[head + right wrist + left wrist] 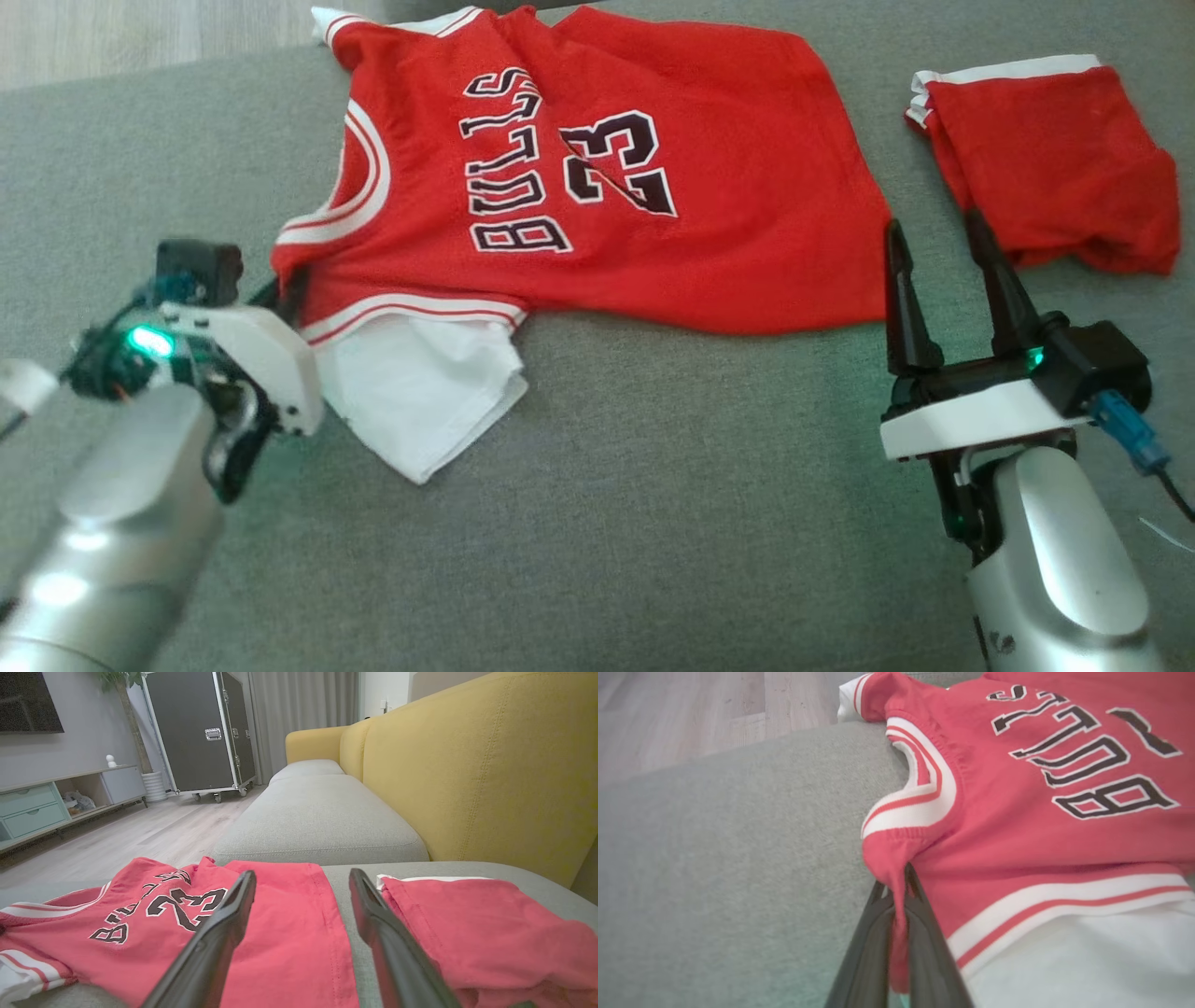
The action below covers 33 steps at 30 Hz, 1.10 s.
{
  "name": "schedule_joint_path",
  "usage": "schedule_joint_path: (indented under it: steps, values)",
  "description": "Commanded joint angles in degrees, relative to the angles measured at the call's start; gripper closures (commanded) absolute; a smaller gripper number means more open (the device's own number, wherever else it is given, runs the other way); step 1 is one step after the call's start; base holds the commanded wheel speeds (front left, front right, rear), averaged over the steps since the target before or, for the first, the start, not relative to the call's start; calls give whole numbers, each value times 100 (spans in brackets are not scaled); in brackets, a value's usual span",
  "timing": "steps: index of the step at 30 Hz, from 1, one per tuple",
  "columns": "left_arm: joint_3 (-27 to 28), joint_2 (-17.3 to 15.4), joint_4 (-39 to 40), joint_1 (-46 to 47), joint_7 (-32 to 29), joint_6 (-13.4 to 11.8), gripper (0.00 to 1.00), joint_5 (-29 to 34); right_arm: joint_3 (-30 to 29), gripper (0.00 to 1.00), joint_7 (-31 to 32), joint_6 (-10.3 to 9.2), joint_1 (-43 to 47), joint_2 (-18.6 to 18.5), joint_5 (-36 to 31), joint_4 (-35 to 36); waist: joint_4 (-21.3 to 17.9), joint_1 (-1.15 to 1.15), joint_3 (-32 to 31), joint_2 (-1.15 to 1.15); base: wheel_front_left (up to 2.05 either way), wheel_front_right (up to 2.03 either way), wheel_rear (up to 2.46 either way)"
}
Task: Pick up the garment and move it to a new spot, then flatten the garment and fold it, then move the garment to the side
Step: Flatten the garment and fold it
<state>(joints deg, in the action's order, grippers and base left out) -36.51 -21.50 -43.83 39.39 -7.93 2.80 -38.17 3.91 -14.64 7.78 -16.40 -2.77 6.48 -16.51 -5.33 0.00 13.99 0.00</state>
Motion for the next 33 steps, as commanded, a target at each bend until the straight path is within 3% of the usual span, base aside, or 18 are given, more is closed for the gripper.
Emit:
schedule_joint_path:
  steps: [1, 5, 6, 7, 8, 17, 22, 27, 33]
  values:
    - [26, -366, 105, 380, -91, 108, 100, 177, 163, 0, -36, -30, -146, -10, -49, 143, 12, 0, 7, 0, 0, 0, 0]
    - [-219, -655, 75, 552, -162, 277, 100, 410, 200, 0, -36, -30, -181, -10, -53, 103, 45, 0, 11, 0, 0, 0, 0]
    - [-223, -699, 68, 579, -115, 286, 83, 428, 200, 0, -36, -30, -185, -10, -52, 97, 56, 0, 11, 0, 0, 0, 0]
    - [-207, -715, 65, 594, -40, 287, 7, 427, 198, 0, -36, -30, -187, -10, -50, 92, 69, 0, 6, 0, 0, 0, 0]
    - [-159, -707, 48, 597, 46, 243, 0, 400, 200, 0, -36, -30, -186, -10, -45, 87, 80, 0, -3, 0, 0, 0, 0]
    - [207, -466, 261, 313, 1214, -63, 0, 171, 193, 0, -36, -30, -121, -10, -27, 103, 208, 0, -274, 0, 0, 0, 0]
    - [506, -363, 665, -189, 2020, -390, 0, 32, 221, 0, -36, -30, 27, -10, -86, 101, 362, 0, -497, 0, 0, 0, 0]
    - [882, -239, 1438, -872, 2276, -886, 0, 99, 143, 0, -36, -30, 190, -10, -134, 123, 528, 0, -717, 0, 0, 0, 0]
    - [1384, 28, 2844, -1986, 2290, -1321, 0, 738, 137, 0, -36, -30, 334, -10, -117, 195, 621, 0, -814, 0, 0, 0, 0]
